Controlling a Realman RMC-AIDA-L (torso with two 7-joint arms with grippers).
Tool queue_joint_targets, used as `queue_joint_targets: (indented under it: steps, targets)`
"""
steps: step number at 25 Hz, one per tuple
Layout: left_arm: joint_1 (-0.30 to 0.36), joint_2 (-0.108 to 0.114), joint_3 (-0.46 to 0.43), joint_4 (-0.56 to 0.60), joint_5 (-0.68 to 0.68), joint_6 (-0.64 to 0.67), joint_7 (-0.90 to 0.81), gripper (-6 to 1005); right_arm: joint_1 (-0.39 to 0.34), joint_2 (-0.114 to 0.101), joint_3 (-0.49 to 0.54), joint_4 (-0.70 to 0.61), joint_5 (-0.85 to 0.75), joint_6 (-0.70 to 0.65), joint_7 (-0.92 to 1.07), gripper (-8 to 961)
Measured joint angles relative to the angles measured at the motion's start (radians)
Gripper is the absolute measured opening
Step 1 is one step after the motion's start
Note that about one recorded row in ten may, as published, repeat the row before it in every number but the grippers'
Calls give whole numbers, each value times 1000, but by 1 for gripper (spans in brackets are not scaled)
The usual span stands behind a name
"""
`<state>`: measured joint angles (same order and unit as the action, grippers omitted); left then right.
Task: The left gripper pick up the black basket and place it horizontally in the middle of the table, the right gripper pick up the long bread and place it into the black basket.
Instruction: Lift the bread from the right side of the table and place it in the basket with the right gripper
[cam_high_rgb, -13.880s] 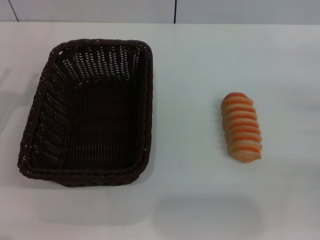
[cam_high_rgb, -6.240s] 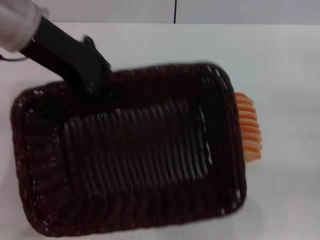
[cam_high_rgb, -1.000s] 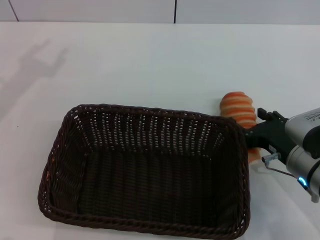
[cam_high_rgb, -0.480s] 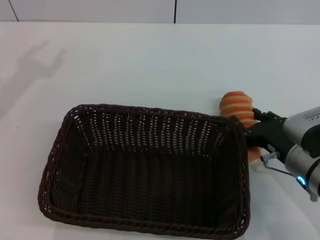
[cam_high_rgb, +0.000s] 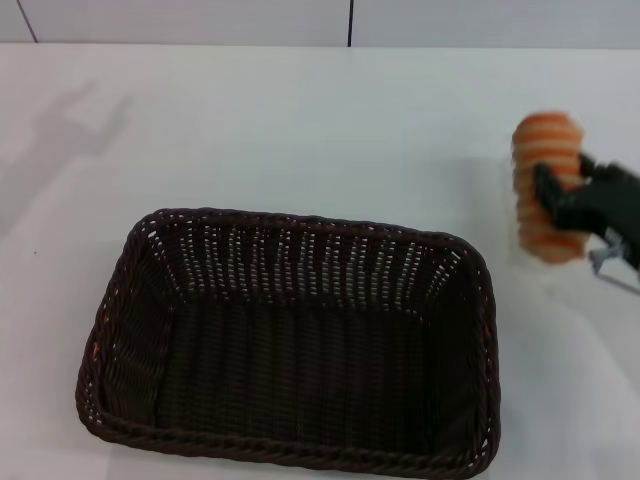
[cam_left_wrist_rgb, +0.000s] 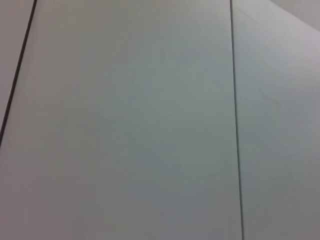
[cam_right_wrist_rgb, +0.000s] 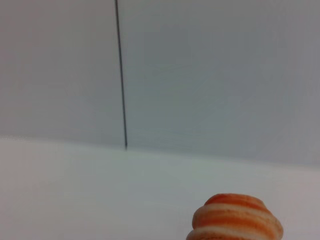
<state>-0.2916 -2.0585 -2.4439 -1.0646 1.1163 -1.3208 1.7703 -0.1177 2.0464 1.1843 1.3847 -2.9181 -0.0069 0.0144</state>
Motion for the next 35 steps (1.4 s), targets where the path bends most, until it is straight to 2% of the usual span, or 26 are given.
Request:
queue_joint_targets:
  steps: [5,7,13,14,17,19,29,35]
  targets:
    - [-6,1,-1,2,-1,2,1,588,-54,23,26,145,0,7,-141,458]
    - [-10,1,-1,4,-1,4,3,588,-64,26,19,192,0,7,-168,451]
    - [-16,1,-3,8,-1,9,7,588,-66,23,-72,299,0,15,-211,391]
    - [-17,1,-4,8,-1,10,7,588,-62,23,-116,329,0,19,-227,381]
    - [-23,1,-14,9,-1,11,7,588,-48,22,-159,344,0,21,-234,352]
    - [-32,2,-24,9,-1,11,8,588,-16,22,-217,343,1,25,-236,336]
    - [-44,5,-38,9,0,16,21,588,92,19,-368,290,5,90,-233,271]
    - [-46,5,-50,9,-1,14,21,588,110,18,-399,288,10,129,-230,236]
